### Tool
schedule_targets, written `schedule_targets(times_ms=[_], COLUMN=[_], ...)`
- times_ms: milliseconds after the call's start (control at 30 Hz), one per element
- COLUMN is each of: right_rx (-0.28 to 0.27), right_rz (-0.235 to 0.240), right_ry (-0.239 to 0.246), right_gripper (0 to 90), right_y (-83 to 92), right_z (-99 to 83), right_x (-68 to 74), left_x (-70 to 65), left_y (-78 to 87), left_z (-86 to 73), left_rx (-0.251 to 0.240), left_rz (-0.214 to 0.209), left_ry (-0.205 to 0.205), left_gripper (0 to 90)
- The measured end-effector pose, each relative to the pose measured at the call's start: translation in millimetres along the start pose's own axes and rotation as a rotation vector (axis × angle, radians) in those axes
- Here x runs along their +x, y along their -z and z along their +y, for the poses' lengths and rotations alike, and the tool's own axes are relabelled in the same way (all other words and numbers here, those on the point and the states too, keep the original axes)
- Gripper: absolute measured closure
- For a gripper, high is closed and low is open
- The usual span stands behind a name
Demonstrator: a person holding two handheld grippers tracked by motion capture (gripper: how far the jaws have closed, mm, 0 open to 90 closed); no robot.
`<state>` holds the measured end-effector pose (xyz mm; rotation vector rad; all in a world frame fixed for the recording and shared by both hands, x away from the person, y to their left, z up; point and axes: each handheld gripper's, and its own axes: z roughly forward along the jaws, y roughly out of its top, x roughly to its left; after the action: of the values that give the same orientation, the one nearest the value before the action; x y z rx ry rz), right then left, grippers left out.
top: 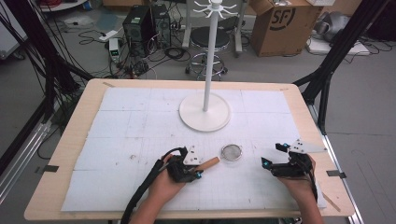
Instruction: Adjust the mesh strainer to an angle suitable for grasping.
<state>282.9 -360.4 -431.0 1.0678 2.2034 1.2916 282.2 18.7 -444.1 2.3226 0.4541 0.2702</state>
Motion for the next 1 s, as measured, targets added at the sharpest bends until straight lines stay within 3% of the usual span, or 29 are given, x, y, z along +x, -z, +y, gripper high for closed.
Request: schedule_targets(times_ms=[167,400,533,633,733,1000], right_rx=[-0.006,0.001,0.005,0.005,0.004,0.004], right_rz=[0.001,-0.001,-0.001,-0.002,-0.003,-0.005], right_ry=[-0.002,-0.005,-0.002,-0.001,-0.001,0.0], right_gripper=[11.2,11.2,11.2,11.2,11.2,11.2], right_y=[0.8,0.6,-0.8,-0.4,0.4,-0.4], right_z=[-0.1,-0.6,-1.3,-1.3,-1.4,-1.0], right_x=[-0.1,-0.8,-0.9,0.1,0.1,0.0], left_x=[-7.2,-15.4,-15.4,-10.9,-6.5,11.4], left_y=[-7.4,-13.4,-7.8,-2.0,2.9,10.8], left_z=[6.0,10.5,7.2,-0.2,-8.5,-17.7], left_rx=[-0.018,-0.03,-0.015,-0.01,-0.011,-0.009], left_rz=[-0.025,-0.086,-0.056,-0.039,-0.028,0.067], left_ry=[-0.028,-0.028,-0.027,0.013,0.048,0.115], left_gripper=[68.6,66.3,52.3,44.8,40.5,36.1])
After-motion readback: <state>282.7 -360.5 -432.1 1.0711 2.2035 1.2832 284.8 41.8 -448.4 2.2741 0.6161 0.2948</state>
